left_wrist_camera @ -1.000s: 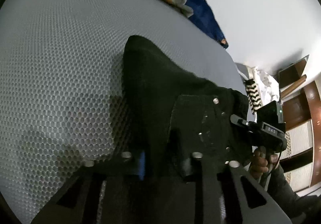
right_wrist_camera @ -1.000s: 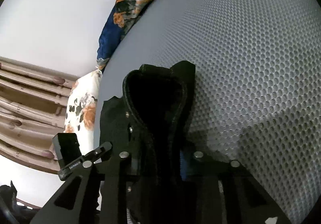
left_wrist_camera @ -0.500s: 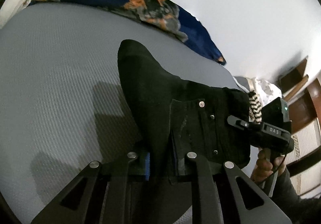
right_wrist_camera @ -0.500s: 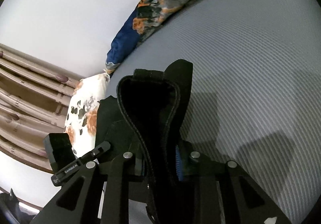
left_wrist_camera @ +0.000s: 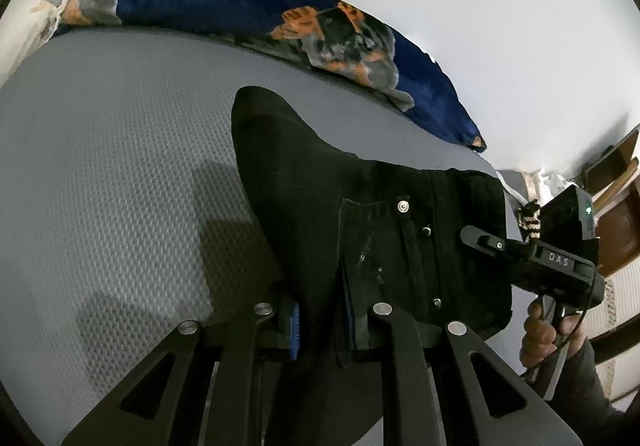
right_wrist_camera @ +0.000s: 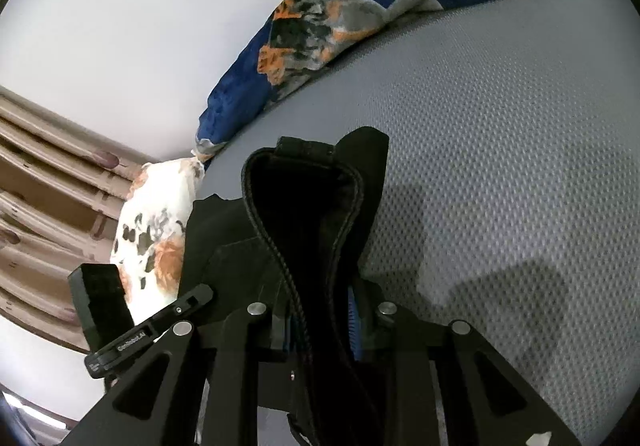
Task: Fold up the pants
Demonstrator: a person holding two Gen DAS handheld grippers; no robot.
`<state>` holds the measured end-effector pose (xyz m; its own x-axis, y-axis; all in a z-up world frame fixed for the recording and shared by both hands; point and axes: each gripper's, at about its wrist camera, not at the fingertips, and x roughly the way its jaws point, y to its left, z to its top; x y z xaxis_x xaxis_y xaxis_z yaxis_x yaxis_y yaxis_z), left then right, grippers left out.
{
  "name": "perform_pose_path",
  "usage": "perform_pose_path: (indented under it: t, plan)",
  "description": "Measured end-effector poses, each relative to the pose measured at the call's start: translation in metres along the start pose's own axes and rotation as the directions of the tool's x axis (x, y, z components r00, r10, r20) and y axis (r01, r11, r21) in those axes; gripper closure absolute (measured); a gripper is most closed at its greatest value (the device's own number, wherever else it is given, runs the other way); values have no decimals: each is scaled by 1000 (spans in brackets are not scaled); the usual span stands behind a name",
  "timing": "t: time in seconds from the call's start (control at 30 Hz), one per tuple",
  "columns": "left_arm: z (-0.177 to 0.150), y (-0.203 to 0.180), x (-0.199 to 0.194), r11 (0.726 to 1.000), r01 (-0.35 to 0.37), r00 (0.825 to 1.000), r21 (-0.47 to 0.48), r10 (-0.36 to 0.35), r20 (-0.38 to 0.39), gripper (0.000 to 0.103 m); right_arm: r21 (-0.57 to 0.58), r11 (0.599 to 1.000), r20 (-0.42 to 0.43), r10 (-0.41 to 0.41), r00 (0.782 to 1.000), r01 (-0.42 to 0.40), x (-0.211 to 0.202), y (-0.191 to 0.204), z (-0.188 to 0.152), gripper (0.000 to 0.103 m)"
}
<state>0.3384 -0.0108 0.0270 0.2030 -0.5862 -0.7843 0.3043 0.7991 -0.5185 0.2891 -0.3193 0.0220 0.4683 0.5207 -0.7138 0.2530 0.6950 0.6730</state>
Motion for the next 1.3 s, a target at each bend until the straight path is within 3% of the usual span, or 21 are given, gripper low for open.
perform_pose_path:
  t: [0.17, 0.27, 0.33, 0.43, 0.5, 0.7, 0.8, 1.0, 1.3]
  plan:
    - [7, 4, 14, 999, -32, 999, 3, 32, 4, 86, -12, 998, 11, -60, 998, 60, 11, -4, 7, 83]
    - [8, 11, 25, 998, -65, 998, -9, 65, -2, 85, -31, 986, 22, -165, 986, 165, 20, -9, 4, 77]
    - [6, 17, 33, 995, -98, 995, -17, 98, -17, 82, -36, 969, 21, -243, 970, 244, 25, -13, 2, 68]
    - [-2, 25, 40, 988, -155, 988, -28, 154, -32, 65, -67, 948, 34, -308, 951, 310, 25, -15, -5, 55]
    - [-9, 28, 43, 984, -178, 983, -27, 177, -42, 59, -100, 930, 34, -353, 935, 355, 23, -14, -13, 52]
    - [-29, 24, 33, 972, -233, 972, -10, 233, -37, 50, -139, 903, 74, -399, 914, 406, 6, -9, -38, 48]
    - [-40, 17, 24, 961, -277, 960, 12, 278, -23, 48, -180, 867, 140, -444, 885, 464, -8, 7, -52, 40]
    - [-66, 4, -1, 935, -353, 935, 4, 353, 9, 46, -233, 823, 251, -464, 850, 518, -36, 37, -85, 28]
    - [-114, -32, -40, 885, -461, 885, 61, 455, 99, 38, -260, 816, 318, -433, 844, 517, -56, 78, -134, 16]
